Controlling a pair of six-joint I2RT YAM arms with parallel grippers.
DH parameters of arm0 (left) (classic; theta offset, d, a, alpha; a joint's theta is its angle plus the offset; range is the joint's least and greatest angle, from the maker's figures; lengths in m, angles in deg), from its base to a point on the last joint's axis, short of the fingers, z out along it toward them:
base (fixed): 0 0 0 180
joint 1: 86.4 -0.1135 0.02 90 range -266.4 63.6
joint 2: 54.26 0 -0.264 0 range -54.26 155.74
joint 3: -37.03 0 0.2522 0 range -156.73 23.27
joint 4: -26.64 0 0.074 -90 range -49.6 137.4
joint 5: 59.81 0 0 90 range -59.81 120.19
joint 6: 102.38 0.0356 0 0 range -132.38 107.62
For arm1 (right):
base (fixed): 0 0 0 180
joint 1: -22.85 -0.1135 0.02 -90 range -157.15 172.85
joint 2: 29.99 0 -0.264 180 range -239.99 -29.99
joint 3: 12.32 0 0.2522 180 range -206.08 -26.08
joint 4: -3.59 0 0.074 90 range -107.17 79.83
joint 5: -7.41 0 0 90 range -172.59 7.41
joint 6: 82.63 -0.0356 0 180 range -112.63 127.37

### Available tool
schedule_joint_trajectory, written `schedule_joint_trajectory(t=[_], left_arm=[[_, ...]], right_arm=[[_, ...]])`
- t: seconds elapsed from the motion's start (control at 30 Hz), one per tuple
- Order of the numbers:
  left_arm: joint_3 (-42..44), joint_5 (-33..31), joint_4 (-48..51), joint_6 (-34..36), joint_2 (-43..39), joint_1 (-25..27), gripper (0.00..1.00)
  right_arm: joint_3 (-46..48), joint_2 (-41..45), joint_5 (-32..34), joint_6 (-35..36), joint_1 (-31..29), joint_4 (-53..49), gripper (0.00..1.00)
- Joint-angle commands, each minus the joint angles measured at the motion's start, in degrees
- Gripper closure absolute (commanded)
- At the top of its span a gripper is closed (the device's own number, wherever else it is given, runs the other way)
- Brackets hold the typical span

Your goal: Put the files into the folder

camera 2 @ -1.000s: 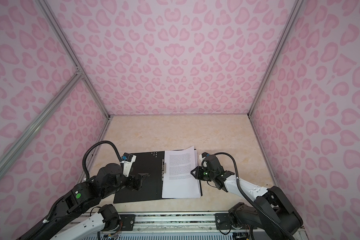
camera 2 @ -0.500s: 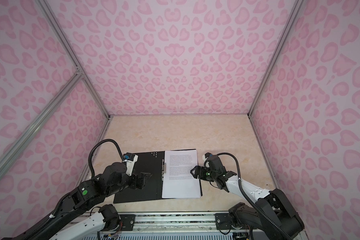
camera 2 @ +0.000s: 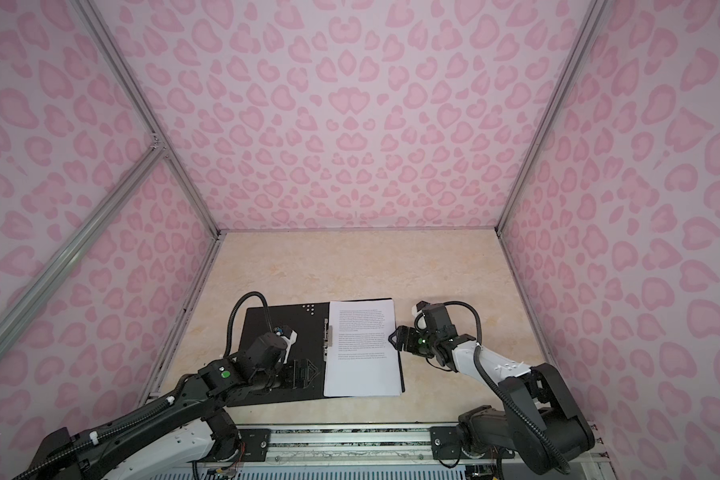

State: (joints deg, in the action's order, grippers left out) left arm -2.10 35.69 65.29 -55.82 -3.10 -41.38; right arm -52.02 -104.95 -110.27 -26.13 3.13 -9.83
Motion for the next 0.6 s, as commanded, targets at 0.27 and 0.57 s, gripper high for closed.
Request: schedule_joint_trajectory(t=[0.27,0.57], left_arm=[[1.42,6.94,-18.08,-1.43,10.42,0.07,0.05],[-6.20,5.41,-21.06,-0.50,23.05,-0.01,0.02]], right_arm=[[0.77,-3.50,-2.46,-1.24,1.81,4.84,0.17],[1.41,-4.57,-4.42,-1.40,3.18,6.34,0.18]])
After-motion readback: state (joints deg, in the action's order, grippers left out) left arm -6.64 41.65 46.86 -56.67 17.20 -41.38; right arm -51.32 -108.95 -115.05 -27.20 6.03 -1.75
